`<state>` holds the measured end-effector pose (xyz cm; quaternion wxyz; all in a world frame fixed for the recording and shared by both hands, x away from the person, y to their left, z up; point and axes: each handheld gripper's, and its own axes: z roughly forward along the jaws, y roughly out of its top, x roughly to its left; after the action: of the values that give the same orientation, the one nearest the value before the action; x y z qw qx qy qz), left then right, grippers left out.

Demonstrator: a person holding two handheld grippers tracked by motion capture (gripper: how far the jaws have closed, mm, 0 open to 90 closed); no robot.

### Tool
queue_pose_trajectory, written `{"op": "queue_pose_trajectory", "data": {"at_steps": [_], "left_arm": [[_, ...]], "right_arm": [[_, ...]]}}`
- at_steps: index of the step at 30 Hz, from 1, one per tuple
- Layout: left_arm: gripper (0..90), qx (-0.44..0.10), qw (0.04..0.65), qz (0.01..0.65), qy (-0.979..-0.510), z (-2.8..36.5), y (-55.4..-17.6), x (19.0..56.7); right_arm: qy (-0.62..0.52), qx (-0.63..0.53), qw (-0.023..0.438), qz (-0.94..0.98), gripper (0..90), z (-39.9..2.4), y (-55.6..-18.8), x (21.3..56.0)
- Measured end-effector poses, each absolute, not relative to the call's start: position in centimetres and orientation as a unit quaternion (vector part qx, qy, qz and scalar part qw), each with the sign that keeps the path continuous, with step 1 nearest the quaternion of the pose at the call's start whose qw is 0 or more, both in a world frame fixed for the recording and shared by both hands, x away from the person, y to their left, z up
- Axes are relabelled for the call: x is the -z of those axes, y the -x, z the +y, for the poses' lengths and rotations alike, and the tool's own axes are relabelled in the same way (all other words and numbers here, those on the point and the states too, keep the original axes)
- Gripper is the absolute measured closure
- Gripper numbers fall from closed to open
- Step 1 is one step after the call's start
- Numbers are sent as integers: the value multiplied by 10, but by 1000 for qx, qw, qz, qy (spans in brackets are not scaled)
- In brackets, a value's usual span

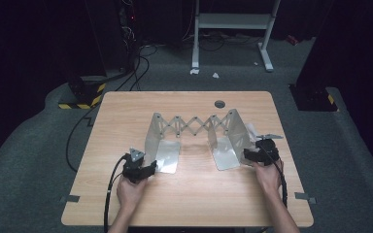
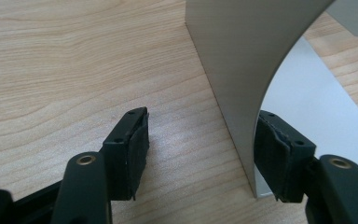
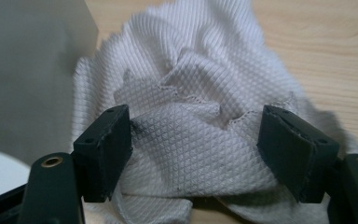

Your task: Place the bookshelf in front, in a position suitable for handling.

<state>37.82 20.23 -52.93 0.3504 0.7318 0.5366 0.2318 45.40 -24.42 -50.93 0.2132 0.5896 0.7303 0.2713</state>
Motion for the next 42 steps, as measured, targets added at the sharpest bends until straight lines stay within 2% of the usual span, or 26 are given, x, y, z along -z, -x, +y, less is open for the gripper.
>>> {"op": "queue_pose_trajectory", "data": {"at_steps": [3,5,6,9,10,11,13,15,19,25,33,38,42], "left_arm": [[379,-231,351,537,-732,202,-378,529],[377,-231,351,536,-732,202,-378,529],[376,-231,351,536,-732,202,-378,529],[375,-231,351,536,-732,202,-378,529],[374,-231,351,536,-732,202,-378,529],[373,-231,351,536,-732,202,-378,529],[373,-231,350,536,-733,202,-378,529],[372,-231,350,536,-733,202,-378,529],[371,-231,350,536,-733,202,-378,529],[371,-231,350,536,-733,202,-378,529],[371,-231,350,536,-733,202,-378,529],[373,-232,350,536,-733,202,-378,529],[373,-232,350,536,-732,202,-378,529]], "right_arm": [[-591,-269,208,732,261,-244,-457,514],[-587,-271,209,734,303,-244,-457,514],[-585,-271,209,736,352,-244,-456,514],[-567,-281,196,749,585,-241,-454,511],[-559,-289,189,754,702,-240,-452,511],[-559,-289,189,754,702,-240,-452,511],[-556,-298,181,755,777,-240,-450,511],[-555,-304,164,757,812,-242,-445,511],[-546,-307,153,765,822,-248,-435,510],[-513,-312,153,785,824,-254,-389,501],[-444,-330,129,823,825,-226,-350,494],[-404,-356,133,832,824,-200,-354,480],[-409,-373,141,821,824,-183,-381,473]]}}
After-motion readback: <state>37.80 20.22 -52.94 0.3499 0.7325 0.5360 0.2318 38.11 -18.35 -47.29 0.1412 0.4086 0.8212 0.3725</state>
